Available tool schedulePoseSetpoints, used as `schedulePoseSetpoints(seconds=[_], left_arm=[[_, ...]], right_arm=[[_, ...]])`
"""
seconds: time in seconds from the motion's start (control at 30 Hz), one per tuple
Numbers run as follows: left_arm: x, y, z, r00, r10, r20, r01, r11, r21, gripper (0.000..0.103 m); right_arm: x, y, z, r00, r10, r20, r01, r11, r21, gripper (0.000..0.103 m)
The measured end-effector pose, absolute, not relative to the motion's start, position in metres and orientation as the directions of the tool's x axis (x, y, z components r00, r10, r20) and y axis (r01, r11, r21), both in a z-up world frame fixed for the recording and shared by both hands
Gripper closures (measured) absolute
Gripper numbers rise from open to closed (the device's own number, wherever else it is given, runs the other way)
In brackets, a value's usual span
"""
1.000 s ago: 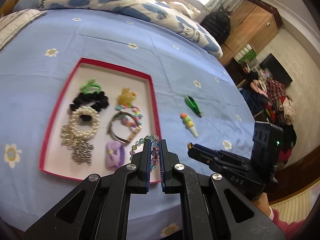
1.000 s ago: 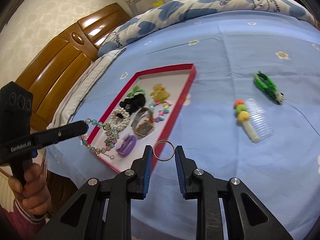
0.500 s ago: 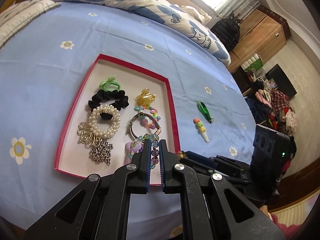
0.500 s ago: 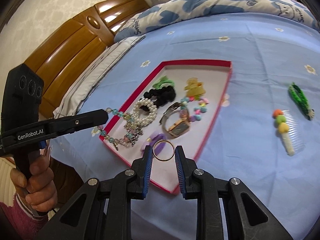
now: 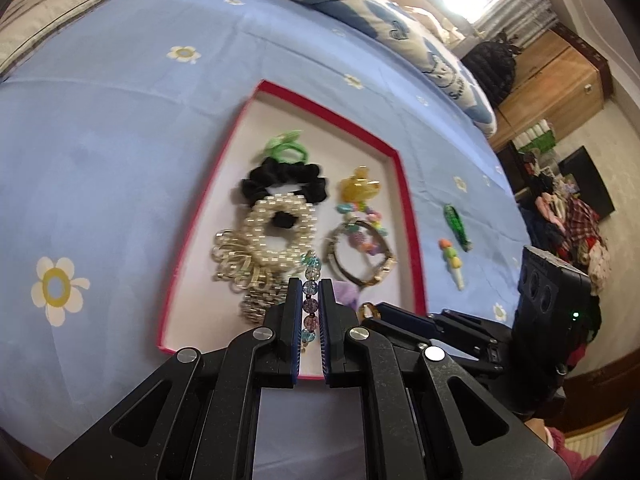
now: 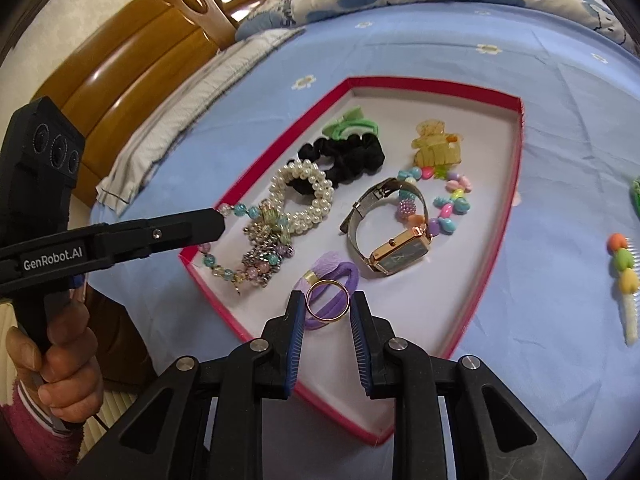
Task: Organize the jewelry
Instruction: 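Carry the bead bracelet and ring into the tray and open both tools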
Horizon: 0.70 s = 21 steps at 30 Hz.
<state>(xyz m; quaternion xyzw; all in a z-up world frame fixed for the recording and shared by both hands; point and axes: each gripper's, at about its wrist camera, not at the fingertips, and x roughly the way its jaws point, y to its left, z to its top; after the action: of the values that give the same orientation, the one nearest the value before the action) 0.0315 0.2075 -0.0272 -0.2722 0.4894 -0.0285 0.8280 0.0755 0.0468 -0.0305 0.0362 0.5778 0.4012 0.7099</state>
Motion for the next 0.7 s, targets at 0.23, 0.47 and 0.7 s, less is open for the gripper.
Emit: schedulePoseSetpoints(seconds=[0.23,0.47,0.7], left_arm=[[0.033,0.216,-0.045,0.479,-0.236,-0.845,-0.279,0.873,-0.401,0.097],[0.035,0.214,-0.053,0.451,-0.194,-0.871,-0.294,0.889,-0.350,0.097],[0.035,0.216,-0.056,0.439,-0.195,-0.877,-0.305,0.886,-0.350,0.097]], right_arm=[[0.077,0.056,-0.039,-0.002,0.572,-0.820,-0.549,0.685,0.479,0.080],[0.077,0.060,-0.038,0.004,0.547,-0.837,-0.574,0.687,0.446,0.079],[0.076,0.064,-0.038,-0.002,0.537,-0.844,-0.589,0.681,0.435,0.079]])
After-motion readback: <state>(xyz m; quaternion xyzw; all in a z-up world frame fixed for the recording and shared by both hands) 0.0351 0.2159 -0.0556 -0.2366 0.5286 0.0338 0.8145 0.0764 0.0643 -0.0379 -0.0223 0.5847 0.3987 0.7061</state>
